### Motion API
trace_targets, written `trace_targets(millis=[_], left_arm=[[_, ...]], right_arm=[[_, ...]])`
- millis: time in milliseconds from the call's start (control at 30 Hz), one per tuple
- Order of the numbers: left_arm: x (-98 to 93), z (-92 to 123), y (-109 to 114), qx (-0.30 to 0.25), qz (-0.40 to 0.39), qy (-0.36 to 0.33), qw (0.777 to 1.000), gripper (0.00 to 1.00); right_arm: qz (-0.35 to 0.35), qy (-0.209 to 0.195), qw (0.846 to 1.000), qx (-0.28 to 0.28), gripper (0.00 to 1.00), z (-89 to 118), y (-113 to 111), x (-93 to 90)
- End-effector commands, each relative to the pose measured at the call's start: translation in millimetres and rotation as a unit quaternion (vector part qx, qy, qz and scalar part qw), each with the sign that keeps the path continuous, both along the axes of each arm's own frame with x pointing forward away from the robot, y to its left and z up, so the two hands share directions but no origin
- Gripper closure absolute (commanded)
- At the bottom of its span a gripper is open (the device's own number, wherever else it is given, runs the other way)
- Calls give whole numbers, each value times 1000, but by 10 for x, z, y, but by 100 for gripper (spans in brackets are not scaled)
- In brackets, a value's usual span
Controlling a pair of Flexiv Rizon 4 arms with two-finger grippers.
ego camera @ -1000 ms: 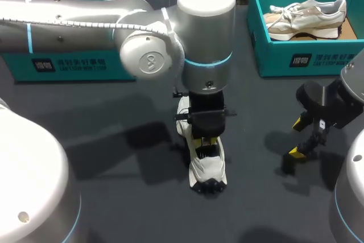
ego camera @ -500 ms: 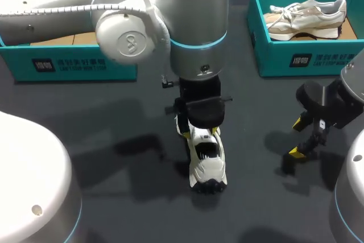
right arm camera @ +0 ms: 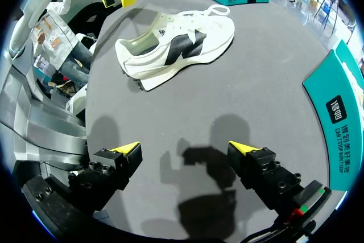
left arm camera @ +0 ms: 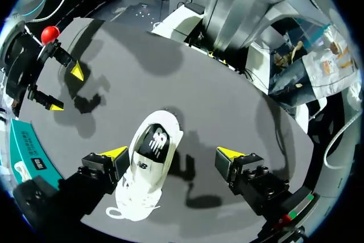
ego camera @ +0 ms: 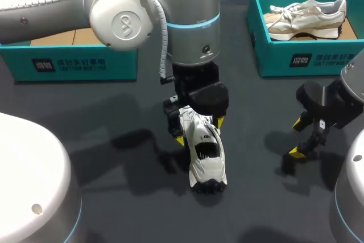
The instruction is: Take the shoe out of the shoebox, open the shoe tongue, remove and reinsert the insole, then place the shoe into the shoebox
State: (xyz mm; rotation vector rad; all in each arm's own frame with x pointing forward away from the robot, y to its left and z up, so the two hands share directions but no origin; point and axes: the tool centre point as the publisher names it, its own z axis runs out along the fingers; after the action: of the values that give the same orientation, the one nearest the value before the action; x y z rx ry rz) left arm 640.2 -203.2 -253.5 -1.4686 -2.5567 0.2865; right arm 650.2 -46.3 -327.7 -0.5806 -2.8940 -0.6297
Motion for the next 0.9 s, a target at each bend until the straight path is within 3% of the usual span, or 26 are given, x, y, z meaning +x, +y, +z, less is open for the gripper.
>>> trace_targets(millis=[33, 200, 300, 367, 700, 900], left_arm=[[-54, -33, -16, 21, 24, -15, 999, 0], [-356, -158, -51, 62, 139, -30, 988, 0], [-570, -193, -105, 115, 280, -59, 951, 0], [-626, -162, -88, 111, 333, -62, 934, 0], [-626, -162, -88, 111, 333, -62, 934, 0], [-626, -257, -186, 97, 374, -85, 919, 0]], right_arm=[[-1, -1, 1000, -1, 0, 11, -4, -22], [-1, -1, 1000, -1, 0, 11, -4, -22], [-1, -1, 1000, -1, 0, 11, -4, -22], [-1, -1, 1000, -1, 0, 11, -4, -22], [-1, -1, 1000, -1, 0, 11, -4, -22], [-1, -1, 1000, -1, 0, 11, -4, -22]])
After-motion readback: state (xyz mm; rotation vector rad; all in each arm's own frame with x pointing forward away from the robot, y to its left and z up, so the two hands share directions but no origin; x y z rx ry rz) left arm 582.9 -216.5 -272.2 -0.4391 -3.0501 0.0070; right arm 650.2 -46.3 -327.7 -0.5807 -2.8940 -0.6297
